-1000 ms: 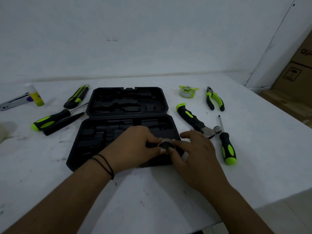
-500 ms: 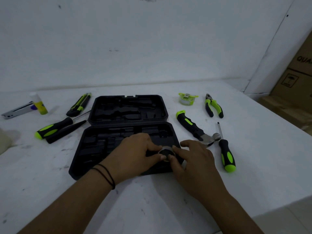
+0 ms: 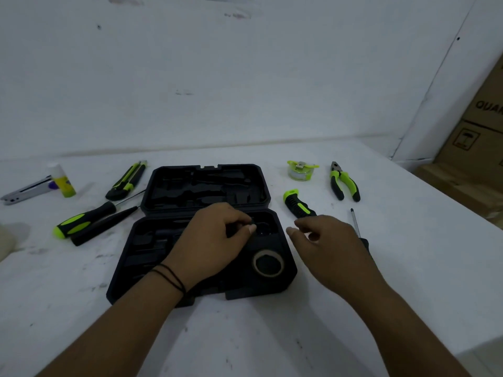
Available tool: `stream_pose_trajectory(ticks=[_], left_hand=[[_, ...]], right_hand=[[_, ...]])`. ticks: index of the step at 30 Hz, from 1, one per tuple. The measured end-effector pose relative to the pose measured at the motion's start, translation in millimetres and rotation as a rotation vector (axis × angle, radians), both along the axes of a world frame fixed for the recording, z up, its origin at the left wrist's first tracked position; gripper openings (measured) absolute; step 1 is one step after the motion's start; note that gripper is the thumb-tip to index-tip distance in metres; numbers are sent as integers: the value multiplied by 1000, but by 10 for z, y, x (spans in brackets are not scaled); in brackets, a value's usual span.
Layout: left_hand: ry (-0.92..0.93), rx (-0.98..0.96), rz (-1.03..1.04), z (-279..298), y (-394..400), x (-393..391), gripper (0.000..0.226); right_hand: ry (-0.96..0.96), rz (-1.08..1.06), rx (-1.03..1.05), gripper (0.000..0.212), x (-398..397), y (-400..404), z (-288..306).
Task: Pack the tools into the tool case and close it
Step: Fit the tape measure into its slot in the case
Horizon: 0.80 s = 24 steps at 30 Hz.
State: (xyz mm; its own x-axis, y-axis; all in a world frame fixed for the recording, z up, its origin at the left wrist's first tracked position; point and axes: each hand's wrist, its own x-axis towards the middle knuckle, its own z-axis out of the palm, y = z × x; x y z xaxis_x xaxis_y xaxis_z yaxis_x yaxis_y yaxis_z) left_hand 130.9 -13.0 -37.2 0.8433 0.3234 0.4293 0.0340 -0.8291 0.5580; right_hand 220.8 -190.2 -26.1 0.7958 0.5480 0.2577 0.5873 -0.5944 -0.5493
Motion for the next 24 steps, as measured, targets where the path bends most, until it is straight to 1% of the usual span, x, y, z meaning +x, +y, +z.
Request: stream_pose_trajectory(ticks=[4, 10, 15, 20, 24], left_hand=[[-10, 0, 8, 51, 55, 200, 14], [22, 18, -19, 161, 108, 753, 15], [79, -3, -59, 118, 122, 1276, 20], [181, 3, -90, 35, 207, 1788, 32], [217, 35, -83, -18, 284, 2119, 47]], right_hand=[[11, -30, -12, 31, 242, 74, 78], [7, -152, 28, 25, 750, 152, 98], [-79, -221, -87, 22, 1164, 165, 98], [-70, -235, -177, 22, 1564, 245, 25], [-151, -198, -248, 22, 1759, 352, -45]])
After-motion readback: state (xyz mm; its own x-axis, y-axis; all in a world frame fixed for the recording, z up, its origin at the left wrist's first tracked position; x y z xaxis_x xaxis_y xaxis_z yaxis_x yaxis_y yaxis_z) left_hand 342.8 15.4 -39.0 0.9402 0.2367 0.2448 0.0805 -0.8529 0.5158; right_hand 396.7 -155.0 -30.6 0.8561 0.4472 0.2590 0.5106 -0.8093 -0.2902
